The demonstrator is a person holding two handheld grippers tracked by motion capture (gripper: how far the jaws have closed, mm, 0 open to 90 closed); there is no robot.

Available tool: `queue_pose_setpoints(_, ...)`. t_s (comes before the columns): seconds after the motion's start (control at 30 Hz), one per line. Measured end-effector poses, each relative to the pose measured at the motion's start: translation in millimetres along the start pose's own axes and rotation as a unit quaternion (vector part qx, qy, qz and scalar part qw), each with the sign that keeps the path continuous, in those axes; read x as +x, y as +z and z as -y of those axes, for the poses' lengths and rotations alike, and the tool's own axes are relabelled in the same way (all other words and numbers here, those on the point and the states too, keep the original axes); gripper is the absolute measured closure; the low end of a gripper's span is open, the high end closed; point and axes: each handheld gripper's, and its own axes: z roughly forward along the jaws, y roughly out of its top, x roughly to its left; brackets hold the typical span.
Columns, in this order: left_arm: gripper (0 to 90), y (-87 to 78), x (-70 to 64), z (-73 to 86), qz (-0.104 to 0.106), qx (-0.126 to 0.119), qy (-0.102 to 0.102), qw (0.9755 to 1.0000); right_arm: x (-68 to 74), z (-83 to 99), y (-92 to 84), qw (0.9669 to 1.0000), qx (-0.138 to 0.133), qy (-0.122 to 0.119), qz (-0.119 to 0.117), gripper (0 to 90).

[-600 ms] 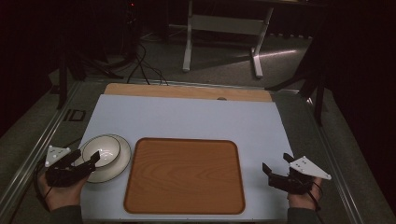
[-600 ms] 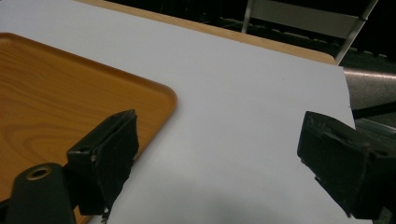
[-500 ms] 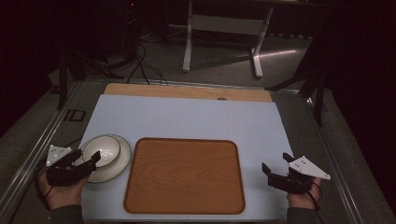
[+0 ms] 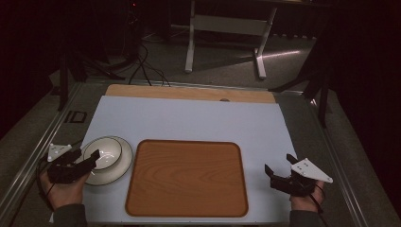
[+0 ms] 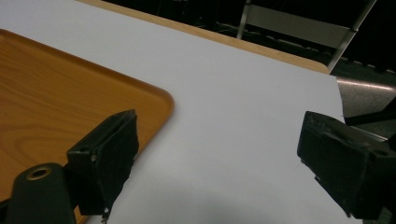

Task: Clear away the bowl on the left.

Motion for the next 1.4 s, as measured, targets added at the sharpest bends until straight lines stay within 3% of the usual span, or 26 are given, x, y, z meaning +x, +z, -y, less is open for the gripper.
queue_pose_setpoints(0.07, 36.3, 2.6, 0.3, 0.0, -0.007, 0.006, 0.002, 1.0, 0.5, -0.3, -0.1, 1.0, -0.001, -0.003, 0.002, 12.1)
queue_pose_setpoints(0.2, 36.0, 9.1, 6.2, 0.3, -0.02, 0.017, -0.013, 0.9996, 1.0, -0.3, 0.4, 1.0, -0.001, -0.007, 0.003, 12.1)
queue_pose_setpoints(0.5, 38.1, 21.8, 10.9, 0.8, -0.02, 0.046, -0.023, 0.9985, 0.2, -0.5, -1.1, 0.9999, -0.005, -0.005, 0.008, 12.2)
queue_pose_setpoints(0.9, 41.8, 31.7, 14.0, 2.1, -0.021, 0.087, -0.039, 0.9952, -1.8, -0.7, -3.3, 0.9998, -0.011, -0.004, 0.014, 12.2)
queue_pose_setpoints(1.2, 48.8, 41.7, 16.6, 4.3, -0.027, 0.125, -0.054, 0.9904, -2.1, -0.9, -3.6, 0.9998, -0.013, -0.004, 0.015, 12.2)
queue_pose_setpoints(1.4, 57.2, 45.9, 22.0, 5.7, -0.005, 0.138, -0.087, 0.9866, -2.0, -1.0, -3.9, 0.9998, -0.013, -0.006, 0.016, 12.2)
